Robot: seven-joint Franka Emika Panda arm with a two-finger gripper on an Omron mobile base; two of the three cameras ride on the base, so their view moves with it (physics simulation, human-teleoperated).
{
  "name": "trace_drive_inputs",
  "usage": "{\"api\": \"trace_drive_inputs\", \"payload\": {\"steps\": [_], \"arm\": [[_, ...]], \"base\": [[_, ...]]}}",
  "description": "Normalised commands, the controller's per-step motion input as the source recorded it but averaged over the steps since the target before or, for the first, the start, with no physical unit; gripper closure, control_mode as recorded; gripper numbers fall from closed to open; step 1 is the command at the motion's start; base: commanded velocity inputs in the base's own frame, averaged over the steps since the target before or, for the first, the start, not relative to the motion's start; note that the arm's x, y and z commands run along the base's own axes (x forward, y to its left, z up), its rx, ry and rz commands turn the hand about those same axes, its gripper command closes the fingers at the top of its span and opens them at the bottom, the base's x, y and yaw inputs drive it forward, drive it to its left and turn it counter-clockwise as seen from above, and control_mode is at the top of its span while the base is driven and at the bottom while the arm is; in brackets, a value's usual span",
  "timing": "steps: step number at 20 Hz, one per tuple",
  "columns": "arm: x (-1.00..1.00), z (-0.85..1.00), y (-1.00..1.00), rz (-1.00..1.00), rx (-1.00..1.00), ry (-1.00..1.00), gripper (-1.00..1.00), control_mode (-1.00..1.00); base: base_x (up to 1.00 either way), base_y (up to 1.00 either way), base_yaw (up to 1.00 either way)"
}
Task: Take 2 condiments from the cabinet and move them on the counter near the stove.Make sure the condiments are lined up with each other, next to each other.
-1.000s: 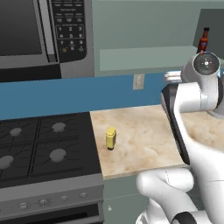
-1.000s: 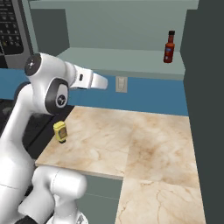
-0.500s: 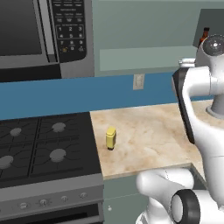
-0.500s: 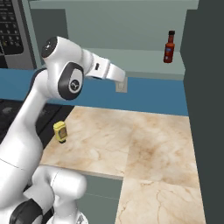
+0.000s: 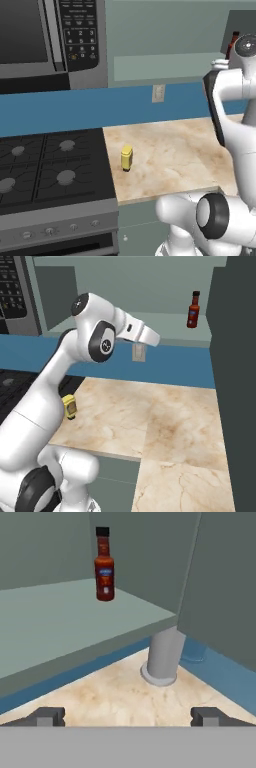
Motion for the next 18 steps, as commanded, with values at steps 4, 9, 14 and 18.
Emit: {"api": "trace_drive_inputs", "payload": {"steps": [4, 9, 14, 18], "arm": [[0.25, 0.09, -0.32, -0.06, 0.02, -0.07, -1.0, -1.0], [0.28, 0.1, -0.29, -0.05, 0.02, -0.04, -1.0, -1.0], [0.28, 0.26, -0.26, -0.07, 0.0, 0.0, -1.0, -1.0], [0.4, 0.16, -0.23, -0.07, 0.01, 0.0, -1.0, -1.0]], "base": [[0.0, 0.0, 0.0], [0.0, 0.0, 0.0], [0.0, 0.0, 0.0], [0.0, 0.0, 0.0]]}}
